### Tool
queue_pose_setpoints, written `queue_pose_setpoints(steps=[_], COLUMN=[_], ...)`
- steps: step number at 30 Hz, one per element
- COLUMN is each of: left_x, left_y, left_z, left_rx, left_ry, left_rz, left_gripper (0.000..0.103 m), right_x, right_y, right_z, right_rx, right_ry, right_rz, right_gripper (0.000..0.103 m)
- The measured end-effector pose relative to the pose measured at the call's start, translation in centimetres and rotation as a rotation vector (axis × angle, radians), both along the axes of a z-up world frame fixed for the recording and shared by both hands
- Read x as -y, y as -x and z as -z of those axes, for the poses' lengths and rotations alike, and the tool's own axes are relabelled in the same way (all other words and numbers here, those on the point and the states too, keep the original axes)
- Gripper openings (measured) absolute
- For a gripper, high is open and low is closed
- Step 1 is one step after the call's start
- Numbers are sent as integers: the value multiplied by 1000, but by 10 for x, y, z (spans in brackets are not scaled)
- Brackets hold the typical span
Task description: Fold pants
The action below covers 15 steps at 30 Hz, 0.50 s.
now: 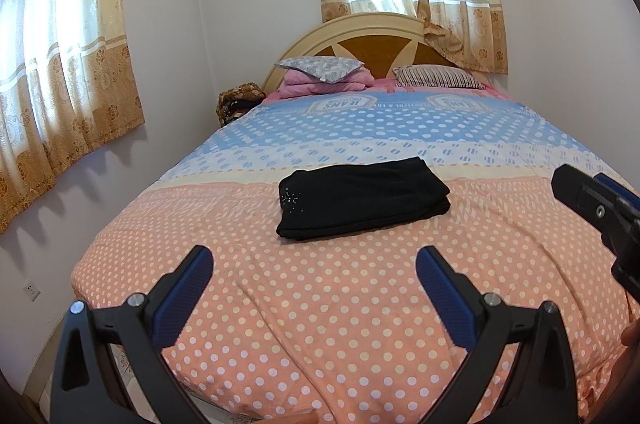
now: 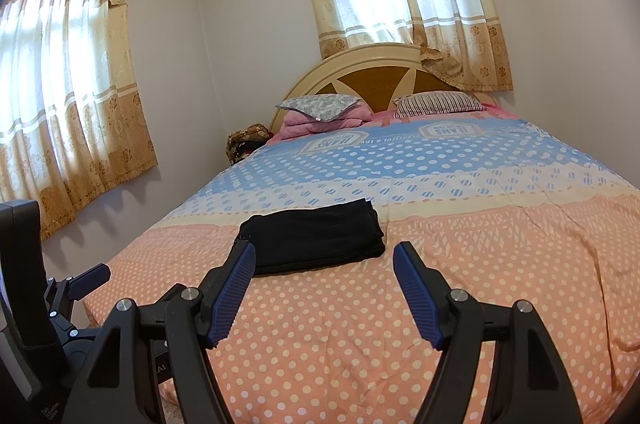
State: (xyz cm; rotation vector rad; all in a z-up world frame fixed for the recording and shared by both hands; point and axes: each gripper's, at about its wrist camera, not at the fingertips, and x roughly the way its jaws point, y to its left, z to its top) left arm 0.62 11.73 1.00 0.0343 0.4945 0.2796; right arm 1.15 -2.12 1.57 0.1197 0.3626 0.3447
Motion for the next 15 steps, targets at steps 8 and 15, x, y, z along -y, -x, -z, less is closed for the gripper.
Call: queue_pose_setpoints(steps=[8,15], left_x=[1,-4], left_y=[1,-1], left_z=[4,5], left_rx=[-7,-21], left_ry=[-7,33], left_rz=[2,13], left_gripper=[103,103], right_x=[0,1], right_y=[0,0], right_z=[2,4], right_rx=[-4,-13], right_ry=[1,-3], right_rz=[10,18], right_gripper=[73,73])
